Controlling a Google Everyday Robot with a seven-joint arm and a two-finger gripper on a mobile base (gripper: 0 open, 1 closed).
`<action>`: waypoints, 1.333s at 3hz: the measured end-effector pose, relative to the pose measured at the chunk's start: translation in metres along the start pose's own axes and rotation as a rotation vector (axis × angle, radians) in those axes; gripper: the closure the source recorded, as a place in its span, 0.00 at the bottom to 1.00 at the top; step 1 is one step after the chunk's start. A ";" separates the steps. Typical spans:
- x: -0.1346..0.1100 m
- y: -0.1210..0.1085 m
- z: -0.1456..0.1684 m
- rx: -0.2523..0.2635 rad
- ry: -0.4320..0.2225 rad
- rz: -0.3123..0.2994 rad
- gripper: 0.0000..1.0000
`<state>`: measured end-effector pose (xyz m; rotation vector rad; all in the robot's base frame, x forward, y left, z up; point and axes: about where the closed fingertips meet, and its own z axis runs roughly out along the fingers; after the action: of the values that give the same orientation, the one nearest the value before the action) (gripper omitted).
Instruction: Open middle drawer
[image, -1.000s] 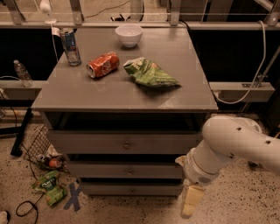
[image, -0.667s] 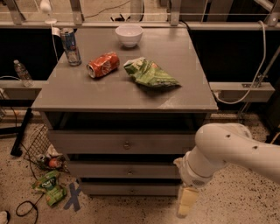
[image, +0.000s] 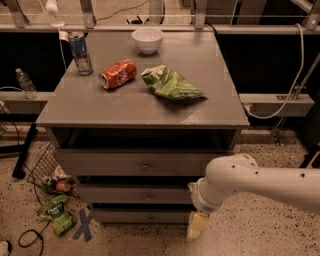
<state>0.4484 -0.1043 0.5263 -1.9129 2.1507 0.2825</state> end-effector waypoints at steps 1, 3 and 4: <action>0.000 0.000 0.000 0.000 0.000 0.000 0.00; 0.026 -0.025 0.045 0.107 -0.069 -0.007 0.00; 0.031 -0.041 0.058 0.147 -0.109 -0.021 0.00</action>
Offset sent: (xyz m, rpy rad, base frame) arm 0.0210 -0.0175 -0.0629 0.0425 -0.1236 -0.0419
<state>0.4891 -0.1205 0.4629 -1.7958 2.0208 0.2130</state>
